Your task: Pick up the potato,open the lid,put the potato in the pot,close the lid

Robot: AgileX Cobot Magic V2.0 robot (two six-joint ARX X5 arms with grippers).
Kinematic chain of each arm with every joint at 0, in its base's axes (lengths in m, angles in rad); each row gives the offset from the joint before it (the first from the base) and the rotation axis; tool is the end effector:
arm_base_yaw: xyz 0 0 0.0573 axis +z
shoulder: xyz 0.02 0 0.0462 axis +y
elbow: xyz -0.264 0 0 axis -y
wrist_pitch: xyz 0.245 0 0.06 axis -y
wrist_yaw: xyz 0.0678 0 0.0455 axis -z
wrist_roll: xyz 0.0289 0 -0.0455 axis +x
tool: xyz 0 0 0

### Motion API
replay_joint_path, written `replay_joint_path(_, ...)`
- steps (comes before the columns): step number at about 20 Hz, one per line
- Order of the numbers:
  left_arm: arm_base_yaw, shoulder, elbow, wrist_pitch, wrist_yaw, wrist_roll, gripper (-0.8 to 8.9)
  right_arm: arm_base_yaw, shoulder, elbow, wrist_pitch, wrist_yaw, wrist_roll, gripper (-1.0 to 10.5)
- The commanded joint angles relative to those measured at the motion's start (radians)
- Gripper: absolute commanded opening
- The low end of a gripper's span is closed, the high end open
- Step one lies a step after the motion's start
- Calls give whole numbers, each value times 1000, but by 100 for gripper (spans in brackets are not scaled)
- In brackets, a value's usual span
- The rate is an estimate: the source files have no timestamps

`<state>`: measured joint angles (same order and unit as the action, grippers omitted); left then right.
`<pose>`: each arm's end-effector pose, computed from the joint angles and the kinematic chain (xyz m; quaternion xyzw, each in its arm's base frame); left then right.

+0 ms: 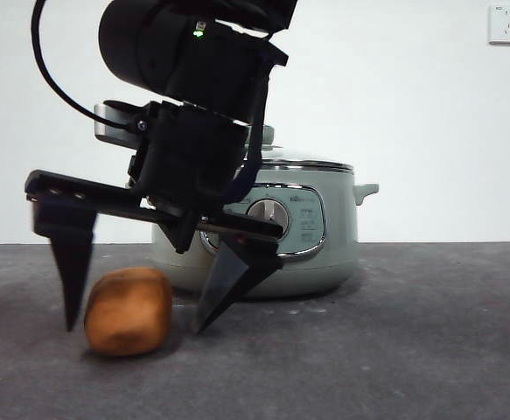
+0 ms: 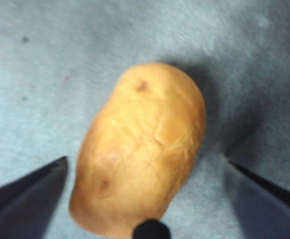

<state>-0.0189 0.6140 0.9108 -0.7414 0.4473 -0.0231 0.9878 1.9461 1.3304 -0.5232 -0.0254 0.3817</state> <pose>0.1054 -0.0145 0.3443 -0.0578 0.2180 -0.2228 0.9484 0.2151 0.3276 0.1688 -0.1053 0.5468 0.3106 0.7704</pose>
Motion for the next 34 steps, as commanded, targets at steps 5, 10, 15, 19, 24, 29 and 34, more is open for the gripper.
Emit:
replay_joint_path(5,-2,4,1,2,-2,6,645,16,1,2,28,15,-35,-11)
replay_joint_path(10,-2,9,1,9,2,9,642,28,-120,2,-18,15,-73,-11)
replay_joint_path(15,-8,39,2,38,6,10,642,61,-411,2,-200,64,-156,-11)
replay_joint_path(19,-64,92,3,125,6,32,642,66,-655,2,-314,195,-174,-11)
replay_joint_path(24,-210,283,89,266,3,68,642,65,-900,2,-501,396,-156,-11)
replay_joint_path(29,-333,578,275,295,-73,178,642,65,-1052,2,-658,500,-89,-11)
replay_joint_path(34,-390,857,459,371,-94,219,642,65,-1150,2,-786,553,-16,-11)
